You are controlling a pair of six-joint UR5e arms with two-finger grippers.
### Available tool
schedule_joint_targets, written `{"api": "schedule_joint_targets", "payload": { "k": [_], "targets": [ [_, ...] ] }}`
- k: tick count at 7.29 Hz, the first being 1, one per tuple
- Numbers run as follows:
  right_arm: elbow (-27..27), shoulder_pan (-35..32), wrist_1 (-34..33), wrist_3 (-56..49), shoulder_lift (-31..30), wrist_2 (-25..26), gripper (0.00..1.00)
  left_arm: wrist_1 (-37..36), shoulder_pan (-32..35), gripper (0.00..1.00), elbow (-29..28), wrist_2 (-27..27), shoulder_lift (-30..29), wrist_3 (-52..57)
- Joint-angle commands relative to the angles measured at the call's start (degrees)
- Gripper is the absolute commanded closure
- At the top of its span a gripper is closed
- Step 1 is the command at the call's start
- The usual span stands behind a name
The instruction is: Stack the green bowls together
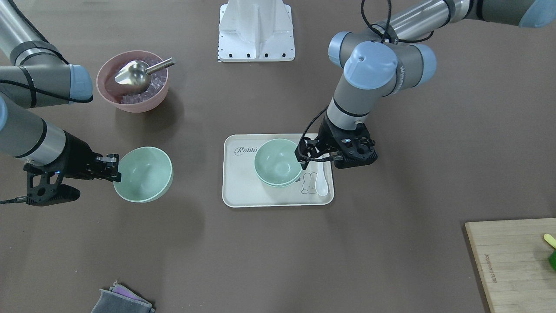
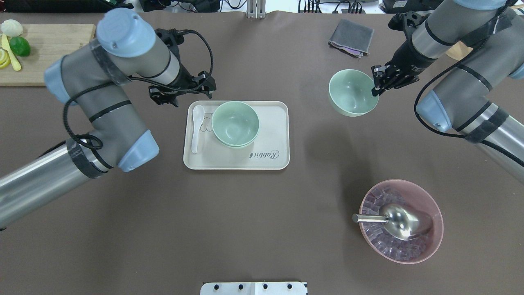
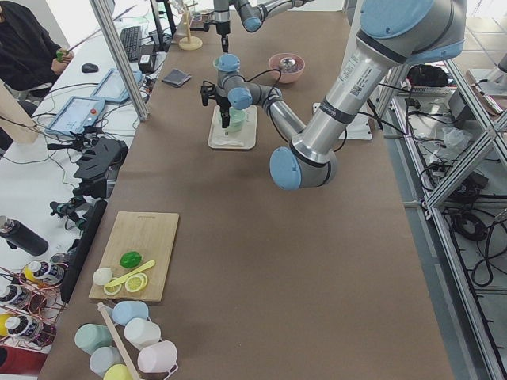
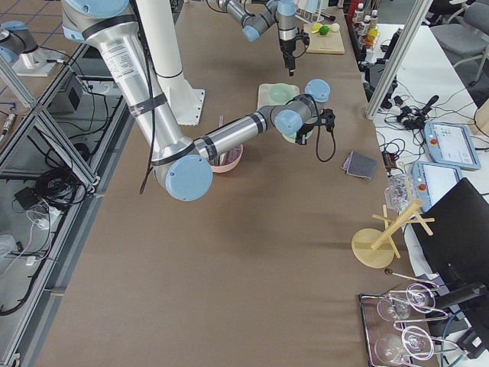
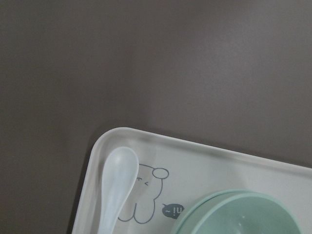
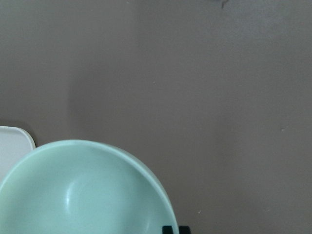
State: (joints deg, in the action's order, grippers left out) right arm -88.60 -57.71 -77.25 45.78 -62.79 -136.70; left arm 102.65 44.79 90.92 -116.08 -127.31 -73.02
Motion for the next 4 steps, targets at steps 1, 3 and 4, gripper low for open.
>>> {"api": "schedule_joint_targets", "payload": {
  "k": [1, 3, 4],
  "targets": [
    [-0.08, 2.32, -0.18, 5.17, 3.10, 1.68, 1.00, 0.01, 4.41, 0.02, 4.51, -3.44, 5.47, 6.55],
    [0.01, 5.22, -0.54, 10.70, 6.88, 4.23, 1.00, 0.27, 7.39, 0.02, 6.45, -4.75, 10.65, 13.83],
    [0.01, 7.07, -0.62, 14.12, 8.90, 5.55, 1.00, 0.27, 10.20, 0.02, 6.63, -7.90, 12.50, 17.44]
  ]
}}
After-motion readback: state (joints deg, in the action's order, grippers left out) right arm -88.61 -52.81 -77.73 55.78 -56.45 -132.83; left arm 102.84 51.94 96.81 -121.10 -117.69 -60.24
